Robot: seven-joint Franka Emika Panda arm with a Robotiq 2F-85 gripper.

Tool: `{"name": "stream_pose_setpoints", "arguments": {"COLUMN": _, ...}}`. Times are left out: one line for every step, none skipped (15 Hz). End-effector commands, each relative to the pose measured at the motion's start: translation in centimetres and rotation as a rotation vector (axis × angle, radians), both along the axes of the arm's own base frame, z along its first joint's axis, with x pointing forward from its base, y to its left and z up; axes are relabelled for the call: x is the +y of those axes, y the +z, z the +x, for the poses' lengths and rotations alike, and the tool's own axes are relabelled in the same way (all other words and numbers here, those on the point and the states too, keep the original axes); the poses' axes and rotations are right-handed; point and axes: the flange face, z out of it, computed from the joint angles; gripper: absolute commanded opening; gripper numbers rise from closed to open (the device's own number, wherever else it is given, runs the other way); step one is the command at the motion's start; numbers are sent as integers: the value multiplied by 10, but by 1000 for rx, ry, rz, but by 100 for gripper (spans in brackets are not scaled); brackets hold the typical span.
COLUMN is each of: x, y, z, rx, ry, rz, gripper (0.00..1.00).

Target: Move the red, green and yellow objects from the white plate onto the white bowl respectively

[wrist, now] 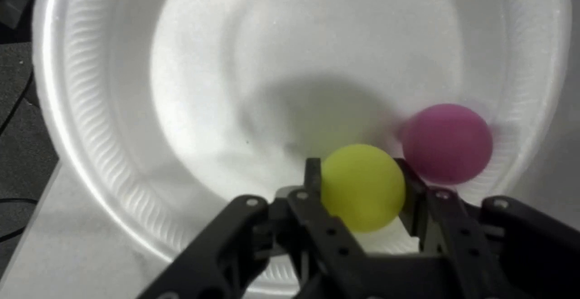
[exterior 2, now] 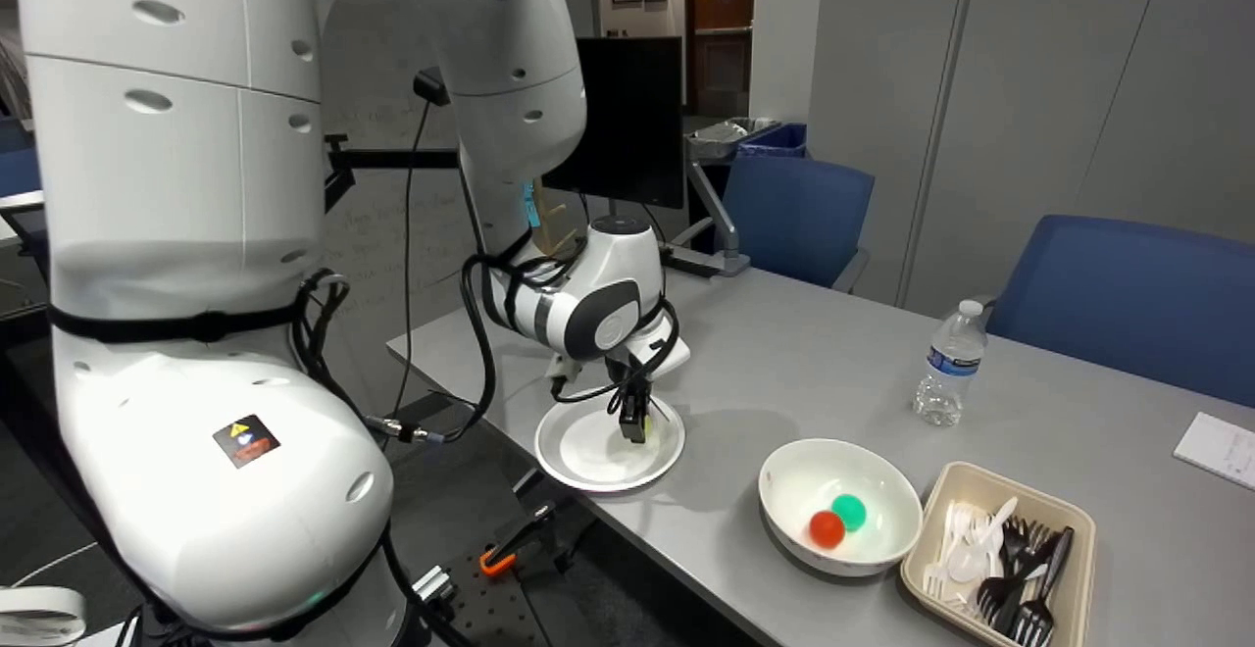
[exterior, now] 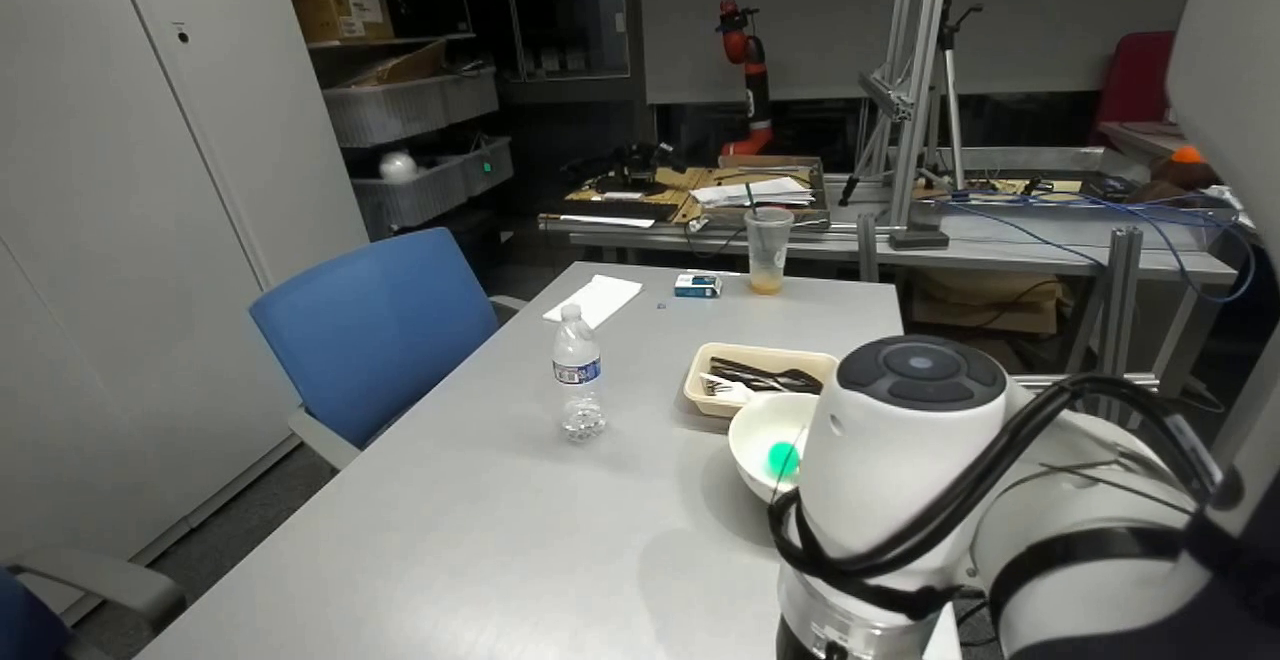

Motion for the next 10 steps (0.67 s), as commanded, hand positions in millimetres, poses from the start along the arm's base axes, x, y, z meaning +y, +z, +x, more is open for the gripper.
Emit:
{"name": "stream_pose_setpoints", "arguments": {"x": -18, "y": 47, "z": 9, "rx": -24, "ry": 22, "rz": 2, "gripper": 16}}
{"name": "stream_pose_setpoints", "arguments": {"x": -24, "y": 58, "z": 14, "rx": -33, "ry": 26, "rz": -3, "gripper": 16}}
{"name": "stream_pose_setpoints", "arguments": {"x": -34, "y": 70, "z": 21, "rx": -43, "ry": 20, "rz": -13, "gripper": 16}}
{"name": "stream_pose_setpoints", "arguments": {"x": -44, "y": 80, "z": 27, "rx": -51, "ry": 12, "rz": -21, "gripper": 16}}
{"name": "stream_pose_setpoints", "arguments": {"x": -49, "y": 88, "z": 30, "rx": -55, "ry": 2, "rz": -29, "gripper": 16}}
{"name": "stream_pose_setpoints", "arguments": {"x": -56, "y": 96, "z": 34, "rx": -62, "ry": -8, "rz": -38, "gripper": 16}}
{"name": "stream_pose_setpoints", "arguments": {"x": -61, "y": 102, "z": 36, "rx": -67, "ry": -19, "rz": -46, "gripper": 16}}
{"name": "stream_pose_setpoints", "arguments": {"x": -66, "y": 108, "z": 38, "rx": -71, "ry": -35, "rz": -52, "gripper": 16}}
{"name": "stream_pose_setpoints", "arguments": {"x": -69, "y": 113, "z": 39, "rx": -73, "ry": -51, "rz": -55, "gripper": 16}}
{"name": "stream_pose_setpoints", "arguments": {"x": -72, "y": 117, "z": 40, "rx": -73, "ry": -72, "rz": -54, "gripper": 16}}
